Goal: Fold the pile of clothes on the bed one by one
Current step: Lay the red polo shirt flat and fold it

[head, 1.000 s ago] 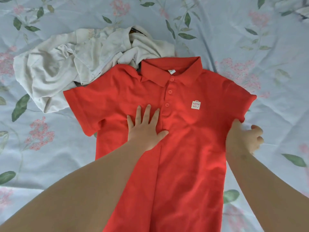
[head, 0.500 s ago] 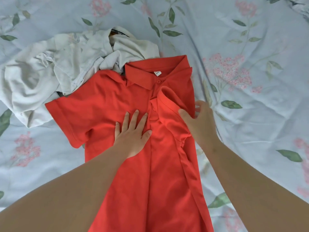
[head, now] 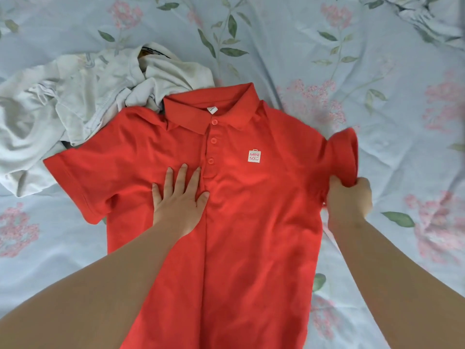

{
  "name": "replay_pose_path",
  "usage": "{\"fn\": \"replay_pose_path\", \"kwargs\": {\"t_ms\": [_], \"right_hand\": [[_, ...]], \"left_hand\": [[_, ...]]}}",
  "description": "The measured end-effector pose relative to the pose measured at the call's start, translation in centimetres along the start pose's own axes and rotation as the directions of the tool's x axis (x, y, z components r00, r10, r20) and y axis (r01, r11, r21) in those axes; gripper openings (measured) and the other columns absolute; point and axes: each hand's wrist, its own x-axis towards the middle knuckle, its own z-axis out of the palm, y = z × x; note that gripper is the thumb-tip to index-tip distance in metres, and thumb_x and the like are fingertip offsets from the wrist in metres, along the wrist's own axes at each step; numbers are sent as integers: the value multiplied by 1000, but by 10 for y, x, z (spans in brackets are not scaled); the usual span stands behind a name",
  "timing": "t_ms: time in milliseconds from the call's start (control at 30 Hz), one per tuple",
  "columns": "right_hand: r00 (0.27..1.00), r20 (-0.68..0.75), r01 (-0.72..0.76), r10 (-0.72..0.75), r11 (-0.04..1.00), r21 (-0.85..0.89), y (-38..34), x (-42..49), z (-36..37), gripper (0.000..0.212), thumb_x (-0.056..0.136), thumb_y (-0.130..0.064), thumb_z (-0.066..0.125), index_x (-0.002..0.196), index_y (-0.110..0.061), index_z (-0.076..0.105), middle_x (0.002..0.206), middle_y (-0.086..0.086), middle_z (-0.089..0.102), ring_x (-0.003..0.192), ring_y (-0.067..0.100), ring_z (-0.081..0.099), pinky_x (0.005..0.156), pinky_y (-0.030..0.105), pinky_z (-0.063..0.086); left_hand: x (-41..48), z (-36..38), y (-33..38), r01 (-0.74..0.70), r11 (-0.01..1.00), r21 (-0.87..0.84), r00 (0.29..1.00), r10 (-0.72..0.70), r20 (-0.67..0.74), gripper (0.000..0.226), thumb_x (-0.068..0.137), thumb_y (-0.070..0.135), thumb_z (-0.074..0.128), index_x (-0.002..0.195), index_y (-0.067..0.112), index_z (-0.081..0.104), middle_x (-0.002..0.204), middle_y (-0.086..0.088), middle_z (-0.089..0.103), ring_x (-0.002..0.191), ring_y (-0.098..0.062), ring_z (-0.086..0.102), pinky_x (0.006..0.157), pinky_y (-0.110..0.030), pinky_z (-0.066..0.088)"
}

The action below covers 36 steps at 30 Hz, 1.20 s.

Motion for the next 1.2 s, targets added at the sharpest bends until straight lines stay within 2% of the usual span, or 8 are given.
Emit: {"fn": "replay_pose_path", "kwargs": {"t_ms": [200,267,400,500,600,733,967,1200], "right_hand": [[954,140,-285,266,948,143,30,20,-21,27,82,-23,66,98,-4,59,82,9,62,63,23,59,50,25,53],[958,128,-277,257,942,187,29,20,-19,29,80,-18,68,104,-5,58,86,8,63,68,22,60,60,29,55],[999,-5,54,-54,995,79,8,3,-9,32,82,-6,54,113,-15,57,95,4,60,87,25,58,81,36,49],[890,180,440,-418,893,-101,-16,-24,9,44,87,-8,54,130,-16,54,115,13,57,107,29,53,96,33,39],[755,539,595,-375,736,-323,-21,-52,41,43,91,-31,55,133,-24,52,128,11,45,121,30,44,101,36,35],[717,565,689,-408,536,-488,-28,-86,68,56,91,-48,48,141,-24,38,152,5,23,134,30,27,106,42,27],[630,770,670,-97,568,-477,-34,-105,115,87,88,-47,57,152,-19,6,159,11,-10,145,36,-5,117,41,7],[622,783,664,-11,538,-520,-48,-96,118,89,84,-44,61,152,-21,9,158,10,-7,145,37,3,116,41,15]], "left_hand": [[-13,12,22,62,994,-87,977,-79,-200,63,97,53,23,150,36,-6,160,4,-7,146,-26,-11,116,-55,1],[-15,17,26,42,996,-81,983,-56,-177,65,96,56,22,149,38,-12,160,5,-8,146,-27,-14,115,-54,-1],[-13,11,18,5,997,-72,990,-15,-141,65,96,56,25,149,39,-10,160,6,-5,146,-26,-12,116,-50,2],[-19,4,4,-68,982,-179,979,31,-204,60,98,45,34,151,34,9,160,3,8,147,-22,3,116,-43,10],[-31,-2,-17,-106,910,-400,928,-54,-369,48,96,27,48,143,21,39,151,-5,32,137,-27,31,108,-43,27],[-42,-11,-52,-7,838,-545,796,-326,-510,40,91,23,47,130,14,54,136,-10,47,121,-33,43,100,-42,32],[-10,-29,-119,388,155,-909,483,-874,57,64,90,38,56,145,17,30,147,-9,30,131,-32,35,108,-45,31],[14,-40,-152,280,-119,-953,695,-659,286,45,81,25,72,120,9,55,113,-5,62,99,-26,61,85,-38,51]]}}
